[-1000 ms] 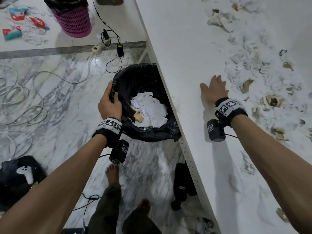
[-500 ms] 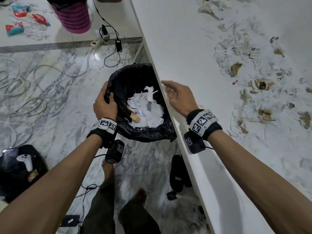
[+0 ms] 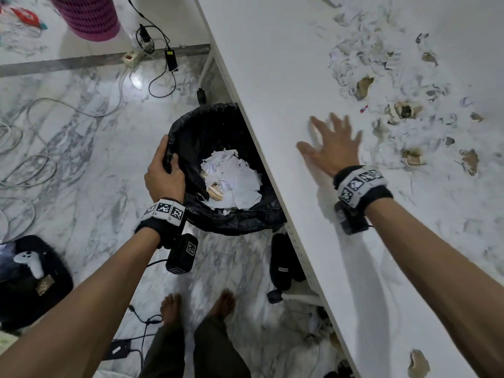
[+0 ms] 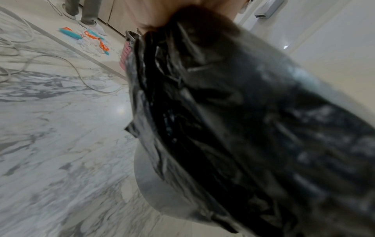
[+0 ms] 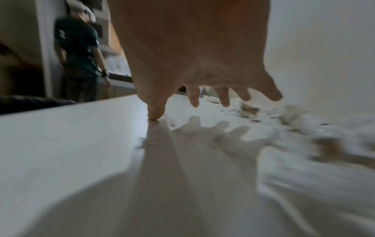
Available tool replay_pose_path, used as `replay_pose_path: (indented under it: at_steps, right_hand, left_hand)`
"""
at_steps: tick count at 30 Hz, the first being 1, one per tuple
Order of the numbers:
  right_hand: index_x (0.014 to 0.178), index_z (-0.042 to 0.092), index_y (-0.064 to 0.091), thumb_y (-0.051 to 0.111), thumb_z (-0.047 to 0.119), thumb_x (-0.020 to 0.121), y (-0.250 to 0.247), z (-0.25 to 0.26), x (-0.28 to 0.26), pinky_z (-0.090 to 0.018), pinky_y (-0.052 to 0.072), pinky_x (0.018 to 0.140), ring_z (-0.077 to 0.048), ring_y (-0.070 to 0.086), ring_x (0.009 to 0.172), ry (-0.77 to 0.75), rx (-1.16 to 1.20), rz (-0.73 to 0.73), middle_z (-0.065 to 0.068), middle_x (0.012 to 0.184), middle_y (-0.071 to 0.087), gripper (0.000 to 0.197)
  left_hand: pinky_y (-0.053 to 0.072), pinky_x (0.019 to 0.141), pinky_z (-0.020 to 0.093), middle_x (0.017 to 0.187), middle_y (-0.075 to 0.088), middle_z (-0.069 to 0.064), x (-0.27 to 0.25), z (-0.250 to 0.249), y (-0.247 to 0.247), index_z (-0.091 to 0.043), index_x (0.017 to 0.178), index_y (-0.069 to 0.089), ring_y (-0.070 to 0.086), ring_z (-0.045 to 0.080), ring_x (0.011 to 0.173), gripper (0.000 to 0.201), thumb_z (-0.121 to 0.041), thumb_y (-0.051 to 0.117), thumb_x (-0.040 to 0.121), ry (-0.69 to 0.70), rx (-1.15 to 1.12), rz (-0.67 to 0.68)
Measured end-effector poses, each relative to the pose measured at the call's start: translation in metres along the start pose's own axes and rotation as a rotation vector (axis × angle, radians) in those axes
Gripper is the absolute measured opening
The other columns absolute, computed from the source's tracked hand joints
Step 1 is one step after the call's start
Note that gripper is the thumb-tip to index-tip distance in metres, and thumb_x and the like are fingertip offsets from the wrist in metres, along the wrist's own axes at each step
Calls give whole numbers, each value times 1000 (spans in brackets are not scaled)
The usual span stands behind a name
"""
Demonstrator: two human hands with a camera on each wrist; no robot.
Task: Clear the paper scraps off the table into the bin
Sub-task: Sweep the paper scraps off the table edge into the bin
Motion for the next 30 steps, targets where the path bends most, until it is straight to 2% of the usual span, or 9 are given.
replay_pose_path:
  at_steps: [4,8,13,17,21,23,24,28,30]
  right_hand:
    - [151,35,5,33,86,75,3,-69,-34,-72,-6,106,-45,-13,143,358,-33,132,-12,160,-10,95]
    - [152,28,-2,30,78,82,26,-72,-59,-65,4,113,-40,-12,145,524,203,173,-13,159,-13,92]
    - [153,16,5,34,53,97,32,-16,-37,-56,0,117,-33,-9,147,327,260,122,-14,160,-7,73]
    - [149,22,26,43,38,97,32,37,-36,-57,13,116,-30,9,147,127,294,53,-8,160,13,58]
    - [128,31,55,51,31,90,5,60,-41,-50,37,102,-30,38,129,-15,340,-240,-7,140,45,38]
    - [125,30,56,54,38,86,-14,57,-40,-47,42,94,-31,40,119,8,232,-407,-11,127,46,40]
    - [130,29,52,56,43,84,-18,51,-36,-46,41,94,-31,39,119,54,195,-412,-12,128,43,48]
    - [151,27,14,52,58,87,7,24,-21,-55,15,114,-37,5,145,322,283,-27,-16,158,6,80]
    - [151,25,15,45,58,90,22,31,-23,-59,16,114,-38,9,145,288,316,89,-17,159,6,76]
  left_hand:
    - [36,91,7,127,61,-6,-4,1,-2,-39,133,49,57,11,115,43,-20,50,94,7,3,30]
    - [34,89,4,128,61,-6,-6,1,-1,-39,133,49,57,11,115,43,-20,50,94,0,-8,50]
    - [35,92,7,129,60,-6,-3,2,-2,-38,134,49,57,13,116,44,-20,50,94,20,2,64]
    - [34,90,4,129,60,-6,-1,2,-2,-39,134,48,56,12,116,43,-20,49,95,12,-12,73]
    - [34,86,4,125,63,-4,-1,0,-4,-39,133,49,58,14,113,43,-20,50,94,18,-8,79]
    - [34,84,5,123,64,-3,-1,0,-4,-39,133,49,59,15,111,43,-20,50,94,22,-11,80]
    - [35,85,6,122,64,-3,-1,0,-5,-39,133,49,59,15,110,44,-20,50,94,20,-11,81]
    - [36,88,9,123,64,-4,-4,-1,-4,-40,133,49,59,15,111,44,-19,49,94,13,-14,80]
    - [36,89,9,123,64,-5,-5,-1,-4,-39,133,49,59,14,112,45,-18,49,93,11,-17,76]
Point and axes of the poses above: each hand's wrist, its own x-axis towards the middle knuckle, its own y-axis out of the palm, z = x × y, the point moved 4 cm from there along x, towards the middle knuckle
